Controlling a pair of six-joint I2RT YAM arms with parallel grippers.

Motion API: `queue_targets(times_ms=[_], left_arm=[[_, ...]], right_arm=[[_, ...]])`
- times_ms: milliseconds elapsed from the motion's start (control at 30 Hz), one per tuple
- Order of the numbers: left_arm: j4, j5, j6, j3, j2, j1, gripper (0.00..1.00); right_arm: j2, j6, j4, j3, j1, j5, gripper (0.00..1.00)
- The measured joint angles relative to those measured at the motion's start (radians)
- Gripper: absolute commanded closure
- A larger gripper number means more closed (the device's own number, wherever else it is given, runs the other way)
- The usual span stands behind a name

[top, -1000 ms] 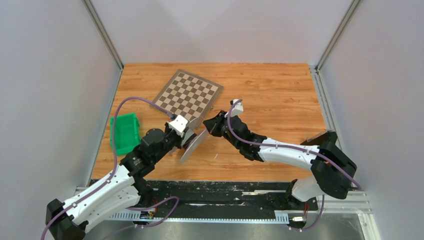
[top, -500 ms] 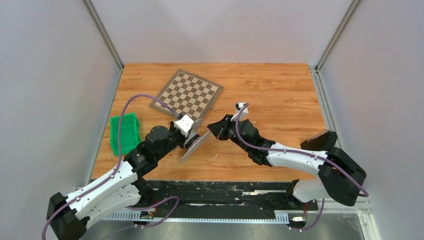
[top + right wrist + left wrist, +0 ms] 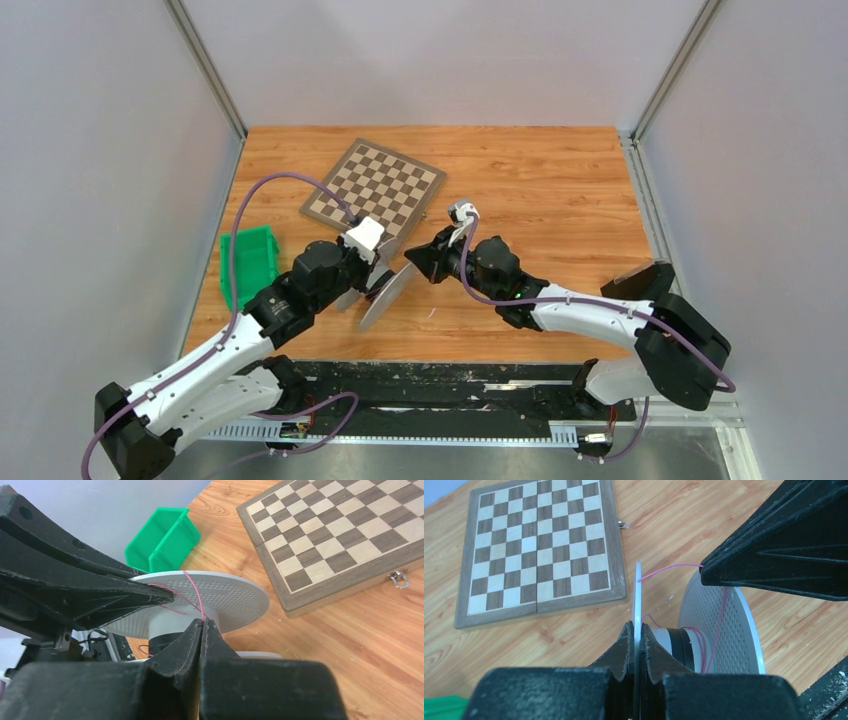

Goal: Wrap the cables

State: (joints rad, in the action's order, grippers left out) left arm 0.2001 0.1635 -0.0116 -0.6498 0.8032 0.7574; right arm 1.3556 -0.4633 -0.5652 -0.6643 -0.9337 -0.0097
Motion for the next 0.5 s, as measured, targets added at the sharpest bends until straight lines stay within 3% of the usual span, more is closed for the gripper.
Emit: queue_targets(times_ms=[500], left_arm=[[0.053,-0.029,0.058,0.0,-0.039,0.0,1.0]], right_arm=[[0.028,0.25,-0.009,-0.006,0.002,-0.043,1.0]])
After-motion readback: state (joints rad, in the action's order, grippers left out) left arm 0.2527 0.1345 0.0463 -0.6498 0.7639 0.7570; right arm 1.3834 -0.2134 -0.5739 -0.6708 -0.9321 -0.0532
